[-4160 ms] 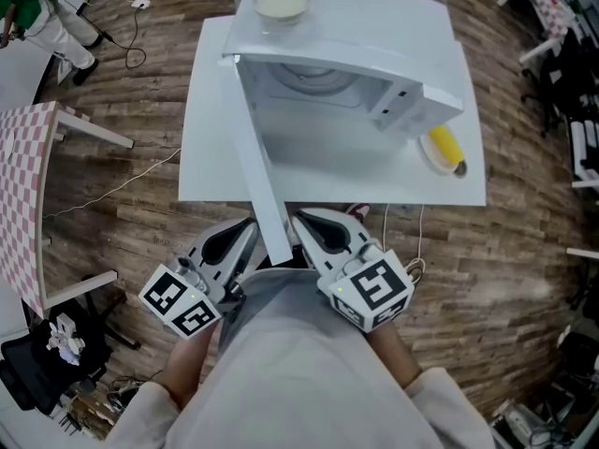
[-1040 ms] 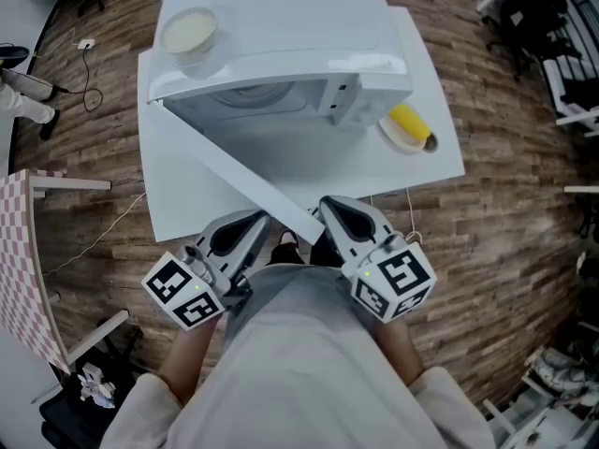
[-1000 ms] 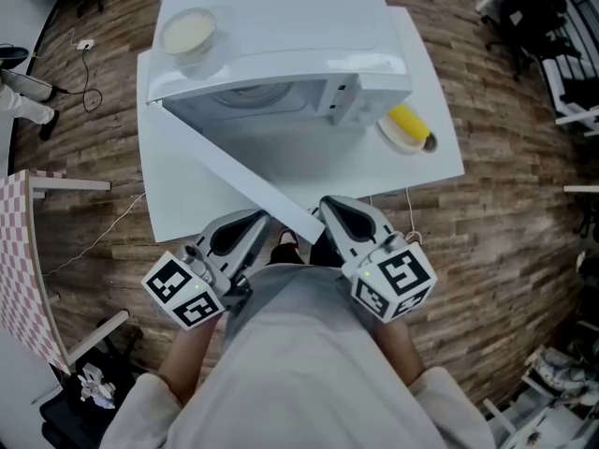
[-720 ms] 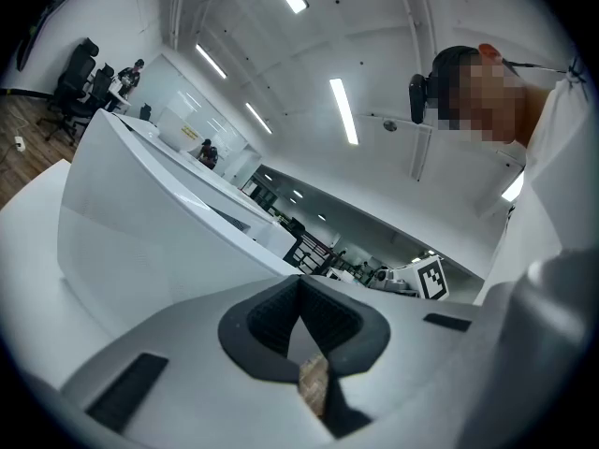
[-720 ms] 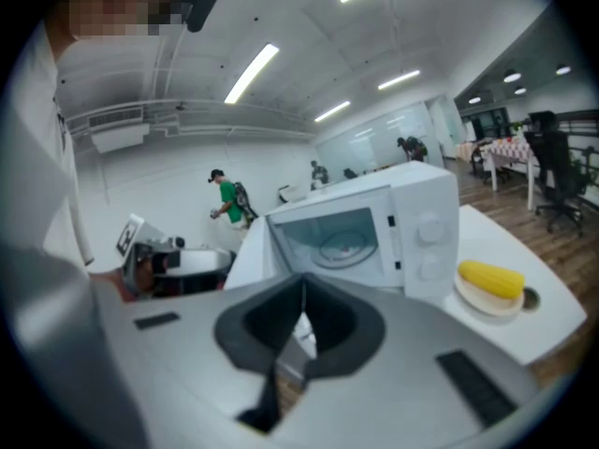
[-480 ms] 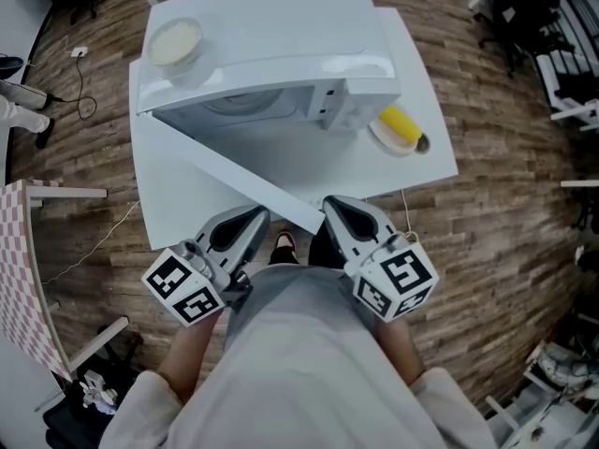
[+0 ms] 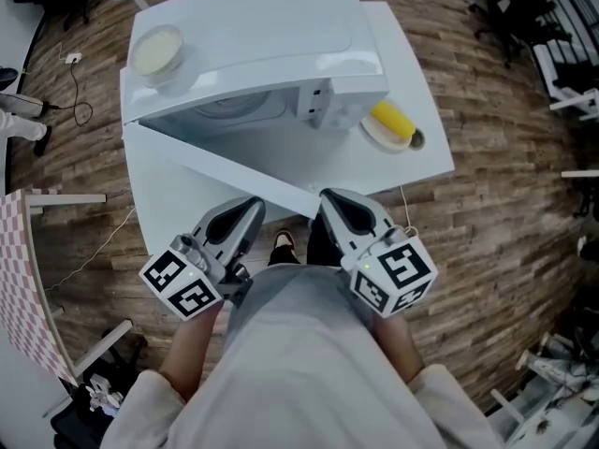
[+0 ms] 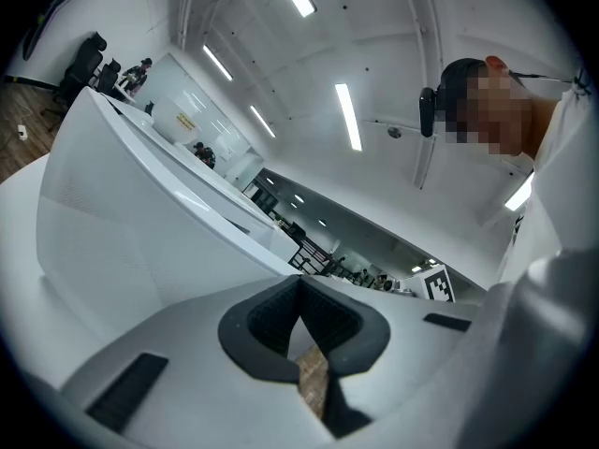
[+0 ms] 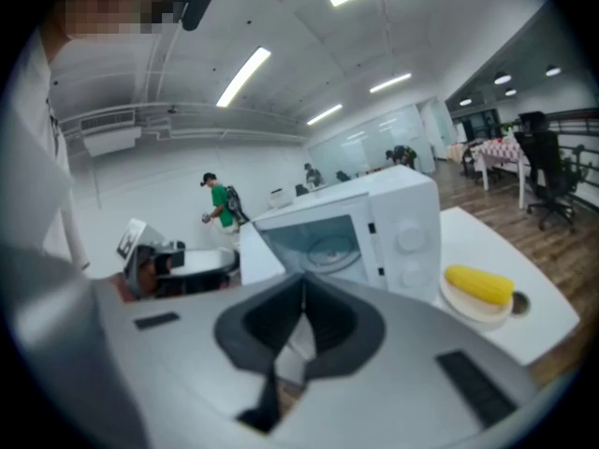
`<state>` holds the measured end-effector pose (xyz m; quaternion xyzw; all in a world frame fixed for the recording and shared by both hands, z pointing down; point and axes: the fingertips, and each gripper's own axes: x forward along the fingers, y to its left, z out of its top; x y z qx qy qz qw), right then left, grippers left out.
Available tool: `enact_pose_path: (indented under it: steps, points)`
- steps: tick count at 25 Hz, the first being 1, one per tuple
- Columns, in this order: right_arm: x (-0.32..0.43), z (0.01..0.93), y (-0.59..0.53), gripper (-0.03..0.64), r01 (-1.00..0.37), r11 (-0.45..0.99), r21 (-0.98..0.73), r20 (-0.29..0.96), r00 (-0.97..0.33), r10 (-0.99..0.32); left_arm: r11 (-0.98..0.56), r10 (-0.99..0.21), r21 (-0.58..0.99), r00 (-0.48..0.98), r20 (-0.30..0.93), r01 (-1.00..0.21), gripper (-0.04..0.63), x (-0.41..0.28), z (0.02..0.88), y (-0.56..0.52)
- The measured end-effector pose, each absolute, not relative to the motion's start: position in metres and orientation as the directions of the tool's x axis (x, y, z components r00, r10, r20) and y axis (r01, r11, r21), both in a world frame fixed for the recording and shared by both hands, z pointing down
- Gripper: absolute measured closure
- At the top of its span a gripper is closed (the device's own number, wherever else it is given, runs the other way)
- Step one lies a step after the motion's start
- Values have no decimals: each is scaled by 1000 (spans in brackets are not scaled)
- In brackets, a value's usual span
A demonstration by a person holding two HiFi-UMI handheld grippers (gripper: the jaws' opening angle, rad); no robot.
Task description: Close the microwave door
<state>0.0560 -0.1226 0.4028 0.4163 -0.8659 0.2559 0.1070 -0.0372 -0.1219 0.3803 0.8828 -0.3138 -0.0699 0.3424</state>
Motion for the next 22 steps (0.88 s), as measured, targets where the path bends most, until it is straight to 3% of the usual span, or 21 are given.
enact_pose_path:
  steps: [22]
  points:
    - [66, 399, -133, 594, -761, 534, -369, 392, -648, -653, -546, -609, 681, 789, 77, -488, 577, -21, 383, -160]
